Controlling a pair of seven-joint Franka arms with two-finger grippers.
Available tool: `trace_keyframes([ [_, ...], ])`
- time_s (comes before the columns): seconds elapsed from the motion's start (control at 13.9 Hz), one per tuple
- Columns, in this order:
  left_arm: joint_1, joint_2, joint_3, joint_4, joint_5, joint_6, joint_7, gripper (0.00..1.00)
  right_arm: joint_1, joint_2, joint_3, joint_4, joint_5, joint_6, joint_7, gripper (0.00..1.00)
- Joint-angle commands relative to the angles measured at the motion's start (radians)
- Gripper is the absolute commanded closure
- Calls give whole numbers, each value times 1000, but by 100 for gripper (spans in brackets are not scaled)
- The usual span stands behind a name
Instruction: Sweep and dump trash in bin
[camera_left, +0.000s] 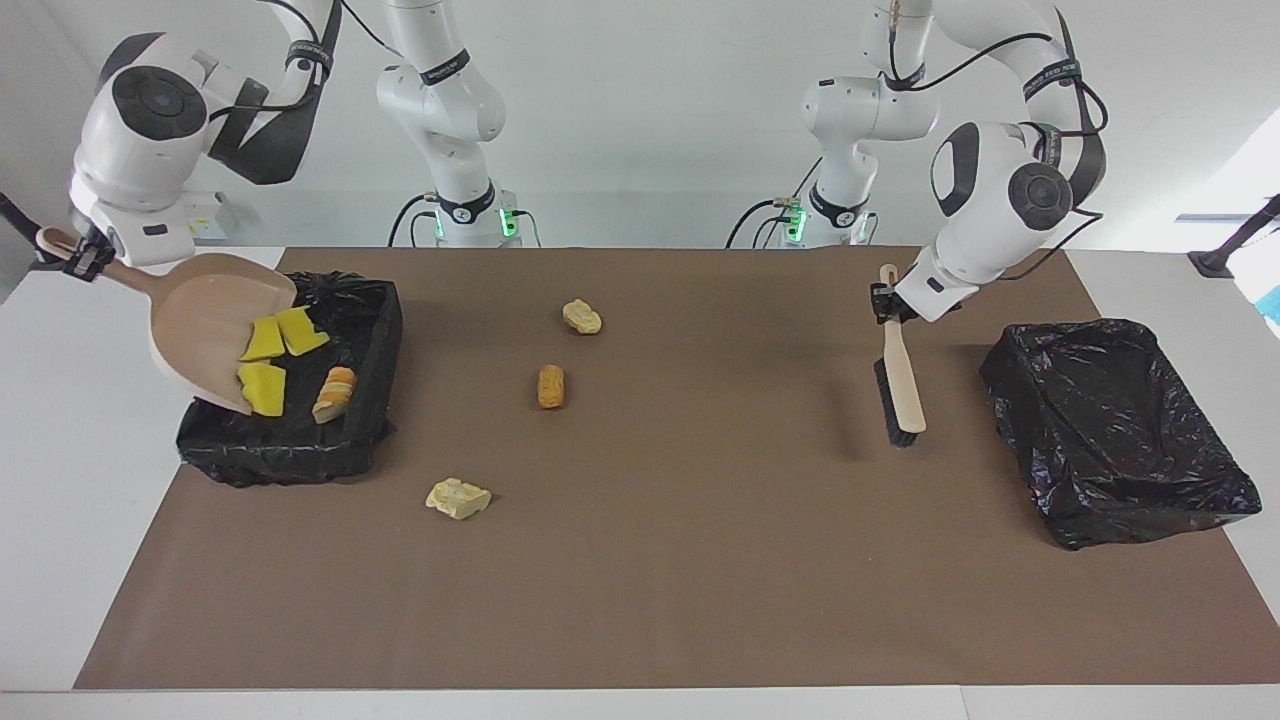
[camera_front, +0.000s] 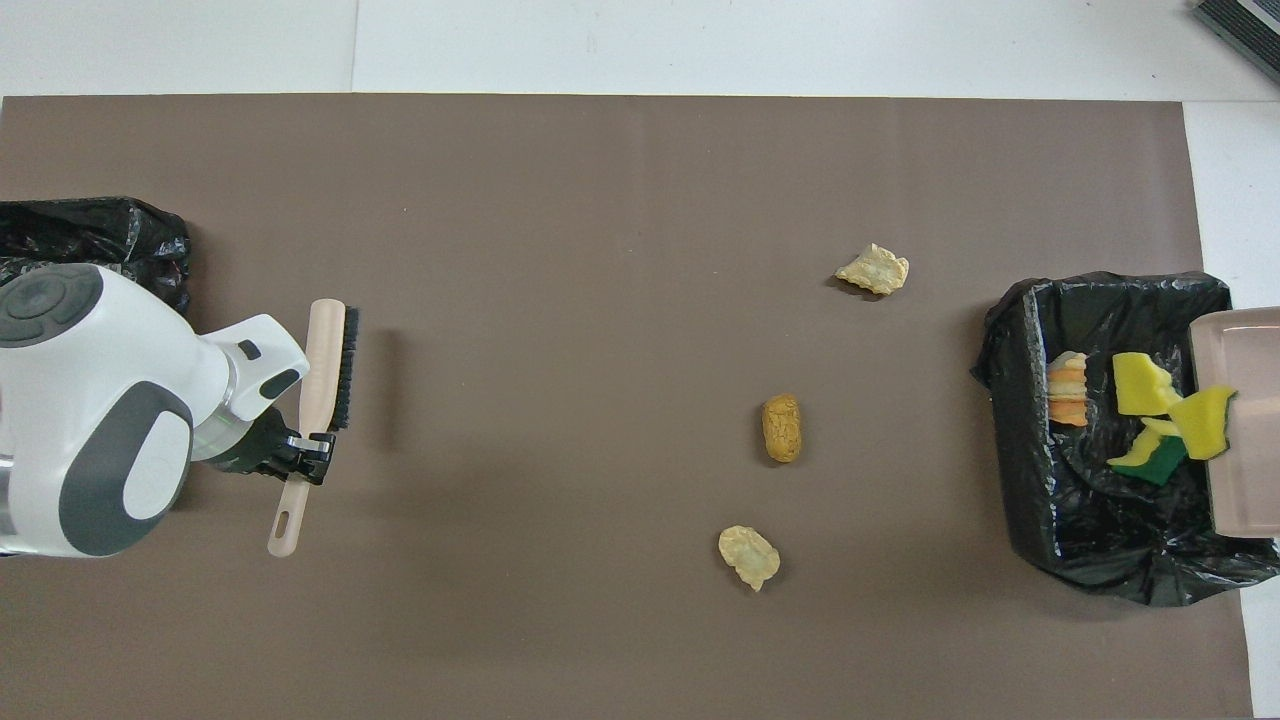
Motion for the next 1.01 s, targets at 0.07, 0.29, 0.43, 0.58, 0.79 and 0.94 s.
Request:
trace_keyframes([
  [0.07,-148,-50,6,-58,28,24,-187,100,-5,-10,10,13,149,-34,-26,100],
  [0.29,-292,-56,2,-57,10,39,-356,100,-4,-15,31,3,314,-50,-22,100],
  [0.43,-418,-41,2,-60,-62,79,-474,100,-4,-14,69,3,433,-54,-9,100],
  [0.58,-515,-12,0,-87,-90,180,-601,100,-4,-12,120,0,533,-56,42,100],
  [0.79,-575,-16,0,-172,-123,277,-612,100,94,2,165,-14,632,-56,203,100],
  [0.94,-572,-18,2,-199,-123,280,-596,100,166,42,165,-14,649,-45,387,100],
])
